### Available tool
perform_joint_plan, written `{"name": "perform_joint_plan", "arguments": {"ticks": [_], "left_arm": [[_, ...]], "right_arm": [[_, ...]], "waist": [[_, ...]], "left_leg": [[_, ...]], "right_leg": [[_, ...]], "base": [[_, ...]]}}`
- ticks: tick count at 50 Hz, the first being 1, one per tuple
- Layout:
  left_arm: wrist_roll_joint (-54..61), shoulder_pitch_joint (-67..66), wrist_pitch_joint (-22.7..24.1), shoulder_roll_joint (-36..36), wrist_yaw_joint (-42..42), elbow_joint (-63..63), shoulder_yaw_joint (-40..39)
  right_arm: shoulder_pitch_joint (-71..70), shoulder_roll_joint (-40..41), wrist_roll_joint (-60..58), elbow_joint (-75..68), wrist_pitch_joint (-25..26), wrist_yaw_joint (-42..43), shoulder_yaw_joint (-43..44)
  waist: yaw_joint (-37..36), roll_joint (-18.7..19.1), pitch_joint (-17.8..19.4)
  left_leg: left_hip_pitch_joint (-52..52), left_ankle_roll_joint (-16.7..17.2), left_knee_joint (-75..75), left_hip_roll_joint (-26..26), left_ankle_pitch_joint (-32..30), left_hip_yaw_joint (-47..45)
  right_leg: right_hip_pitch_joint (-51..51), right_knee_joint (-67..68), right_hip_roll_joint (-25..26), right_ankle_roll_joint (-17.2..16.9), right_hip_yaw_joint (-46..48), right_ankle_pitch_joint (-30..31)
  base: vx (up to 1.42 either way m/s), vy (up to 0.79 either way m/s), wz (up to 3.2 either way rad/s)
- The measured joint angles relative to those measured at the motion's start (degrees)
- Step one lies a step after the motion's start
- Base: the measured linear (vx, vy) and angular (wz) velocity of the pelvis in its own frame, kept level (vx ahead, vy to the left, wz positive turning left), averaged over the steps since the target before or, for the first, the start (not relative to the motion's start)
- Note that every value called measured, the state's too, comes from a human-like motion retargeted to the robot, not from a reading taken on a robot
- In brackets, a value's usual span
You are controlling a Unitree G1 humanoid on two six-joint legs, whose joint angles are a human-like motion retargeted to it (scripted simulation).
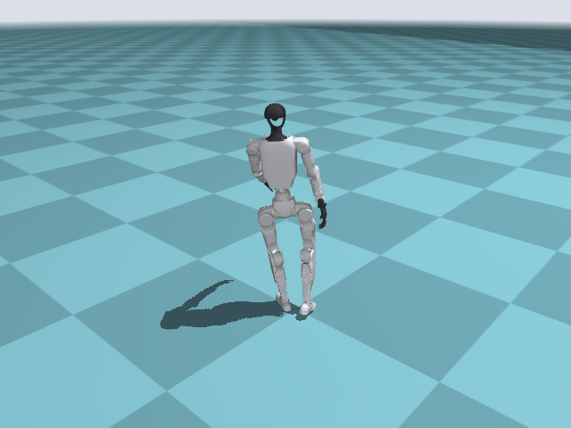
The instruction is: Kungfu
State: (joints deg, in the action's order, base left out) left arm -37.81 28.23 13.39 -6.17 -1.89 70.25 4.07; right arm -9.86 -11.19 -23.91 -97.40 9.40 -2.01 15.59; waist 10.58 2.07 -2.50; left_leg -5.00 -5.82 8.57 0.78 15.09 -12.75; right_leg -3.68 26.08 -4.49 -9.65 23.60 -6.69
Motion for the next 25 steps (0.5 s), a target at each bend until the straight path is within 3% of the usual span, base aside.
{"name": "perform_joint_plan", "arguments": {"ticks": [5, 9, 13, 16, 20, 23, 25], "left_arm": [[2.61, 12.66, 5.90, -2.29, 6.11, -23.80, 5.48], [2.14, 20.46, 6.01, -10.91, 9.96, -44.76, 7.03], [4.09, 28.23, 5.37, -19.60, 16.10, -59.44, 7.20], [5.53, 33.50, 7.43, -23.57, 19.33, -65.18, 7.19], [4.28, 39.15, 7.80, -26.09, 19.62, -67.74, 5.95], [2.40, 42.24, 7.88, -25.78, 18.39, -67.90, 5.50], [0.38, 42.69, 7.29, -24.60, 18.92, -68.54, 6.55]], "right_arm": [[21.11, -0.55, -8.31, 0.60, 0.03, -8.67, 0.42], [35.99, -1.39, -6.05, 1.32, -2.34, -8.28, 2.78], [47.59, -1.58, -4.02, 0.00, -0.76, -9.52, 10.53], [54.72, -0.57, 0.74, 0.00, 3.76, -9.48, 18.95], [58.50, 1.52, 18.58, 0.00, 6.90, -7.62, 27.31], [57.04, 5.00, 31.67, 0.00, 1.52, -6.29, 32.98], [54.24, 6.78, 39.18, 0.00, -3.66, -4.88, 34.38]], "waist": [[8.19, 1.67, 2.06], [15.84, 3.05, 3.95], [21.73, 3.94, 5.92], [26.12, 4.46, 5.49], [30.30, 3.80, 4.56], [31.43, 3.11, 2.25], [30.67, 4.84, -0.09]], "left_leg": [[7.15, 0.54, -1.14, 0.91, 3.84, 4.65], [11.82, 1.62, -0.73, 0.44, 7.19, 7.01], [16.23, 2.70, 0.02, -1.01, 10.81, 7.86], [18.05, 3.71, 1.31, -2.08, 13.12, 9.57], [20.38, 5.46, 3.78, -2.67, 14.95, 11.57], [21.40, 6.09, 4.86, -2.56, 13.70, 13.50], [19.42, 6.27, 5.54, -4.46, 11.71, 13.27]], "right_leg": [[-8.28, -8.10, -2.86, 8.03, -7.77, 1.99], [-13.34, -15.10, -4.10, 12.83, -12.85, 6.85], [-15.68, -22.29, -4.29, 15.85, -15.23, 6.15], [-15.63, -24.15, -4.72, 14.29, -15.98, 1.98], [-14.31, -18.81, -4.52, 9.29, -19.62, -2.94], [-15.01, -16.41, -6.36, 3.44, -16.30, 5.93], [-20.04, -10.57, -4.88, 2.11, -18.25, 6.63]], "base": [[0.57, -0.28, 0.87], [0.56, -0.40, 0.56], [0.49, -0.44, 0.28], [0.65, -0.65, 0.59], [0.56, -0.65, 0.66], [0.49, -0.75, 0.70], [0.52, -0.80, 0.42]]}}
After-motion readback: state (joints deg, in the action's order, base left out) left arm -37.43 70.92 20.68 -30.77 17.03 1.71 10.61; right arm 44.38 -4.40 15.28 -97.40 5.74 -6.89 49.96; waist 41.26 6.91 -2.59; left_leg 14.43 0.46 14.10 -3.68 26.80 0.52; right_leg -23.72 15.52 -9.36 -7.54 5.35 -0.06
